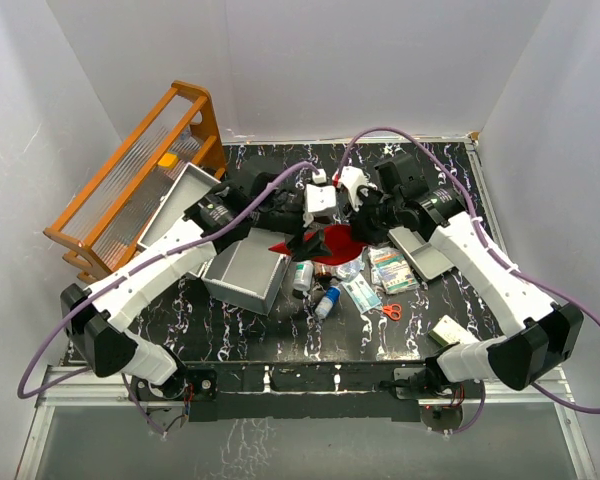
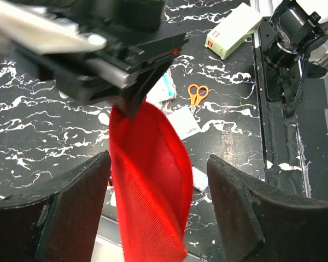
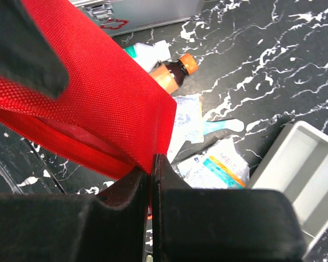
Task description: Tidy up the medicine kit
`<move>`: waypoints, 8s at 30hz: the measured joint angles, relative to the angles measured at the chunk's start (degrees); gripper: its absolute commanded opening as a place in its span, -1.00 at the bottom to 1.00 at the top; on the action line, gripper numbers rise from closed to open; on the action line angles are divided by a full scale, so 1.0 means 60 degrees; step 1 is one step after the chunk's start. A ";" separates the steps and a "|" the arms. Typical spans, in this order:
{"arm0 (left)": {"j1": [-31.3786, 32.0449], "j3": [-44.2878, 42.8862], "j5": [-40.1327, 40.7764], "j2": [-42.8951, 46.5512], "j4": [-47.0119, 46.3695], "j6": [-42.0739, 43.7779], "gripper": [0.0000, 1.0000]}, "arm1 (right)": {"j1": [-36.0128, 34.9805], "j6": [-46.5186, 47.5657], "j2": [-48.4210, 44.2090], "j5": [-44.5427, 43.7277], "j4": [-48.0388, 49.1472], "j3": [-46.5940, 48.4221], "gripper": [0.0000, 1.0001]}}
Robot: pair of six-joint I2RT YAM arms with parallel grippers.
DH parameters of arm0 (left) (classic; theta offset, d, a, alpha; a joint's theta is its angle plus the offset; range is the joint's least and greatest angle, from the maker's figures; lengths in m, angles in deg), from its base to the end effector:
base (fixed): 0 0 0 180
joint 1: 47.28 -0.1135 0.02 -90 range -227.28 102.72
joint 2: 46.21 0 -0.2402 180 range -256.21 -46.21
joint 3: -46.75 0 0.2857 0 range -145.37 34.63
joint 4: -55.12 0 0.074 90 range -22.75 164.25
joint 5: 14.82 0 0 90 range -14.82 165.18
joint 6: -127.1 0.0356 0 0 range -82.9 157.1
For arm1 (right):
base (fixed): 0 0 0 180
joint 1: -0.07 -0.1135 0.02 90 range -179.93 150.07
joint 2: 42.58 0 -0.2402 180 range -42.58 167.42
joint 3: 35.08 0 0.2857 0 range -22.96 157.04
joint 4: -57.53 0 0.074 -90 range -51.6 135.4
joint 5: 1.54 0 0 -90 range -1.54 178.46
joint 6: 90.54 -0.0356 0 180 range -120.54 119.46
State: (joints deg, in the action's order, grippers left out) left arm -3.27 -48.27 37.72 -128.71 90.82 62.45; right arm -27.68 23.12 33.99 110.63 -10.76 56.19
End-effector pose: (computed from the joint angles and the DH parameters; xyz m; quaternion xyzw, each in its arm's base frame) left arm 0.2450 -0.2668 0.3733 0.5952 0.5495 -0.3490 0.4711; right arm 0.2628 0.1535 0.3335 -0.4585 0.8139 0.1935 0.2999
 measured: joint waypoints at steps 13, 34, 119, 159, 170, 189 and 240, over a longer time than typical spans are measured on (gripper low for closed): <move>0.1308 -0.0470 0.2965 -0.0619 0.0463 0.1381 -0.13 | -0.0277 -0.0313 0.0656 -0.1297 -0.0710 0.0612 -1.00; 0.1705 -0.0138 0.4819 -0.0772 0.0073 0.2503 -0.70 | -0.0277 -0.0353 -0.0058 -0.1333 -0.0903 0.0739 -1.00; -0.0692 0.2951 0.5453 0.0900 -0.3195 -0.8590 -1.00 | -0.0295 -1.3223 0.0073 -0.4747 0.6277 -0.6921 -0.10; -0.0692 0.3045 0.4998 0.0652 -0.3410 -0.8404 -1.00 | -0.0080 -1.3307 0.0036 -0.5832 0.6444 -0.6226 -1.00; -0.0692 0.3045 0.5122 -0.0189 -0.3738 -0.8779 -1.00 | -0.0080 -1.3114 -0.3810 -0.6499 0.5934 -0.6586 -1.00; -0.0692 0.3049 0.4003 -0.0590 -0.5683 -0.9439 -1.00 | -0.0062 -1.3293 -0.3989 -0.4022 0.9256 -0.5472 -1.00; -0.0692 0.3049 0.3453 -0.1140 -0.5643 -0.9122 -1.00 | -0.0062 -1.4746 -0.2215 -0.5067 0.6113 -0.4867 -0.72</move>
State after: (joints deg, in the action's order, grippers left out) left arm -7.42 -29.97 58.44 -135.55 56.96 7.72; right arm -28.05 -65.36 20.70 80.23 25.92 26.99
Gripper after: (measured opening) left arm 0.018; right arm 0.140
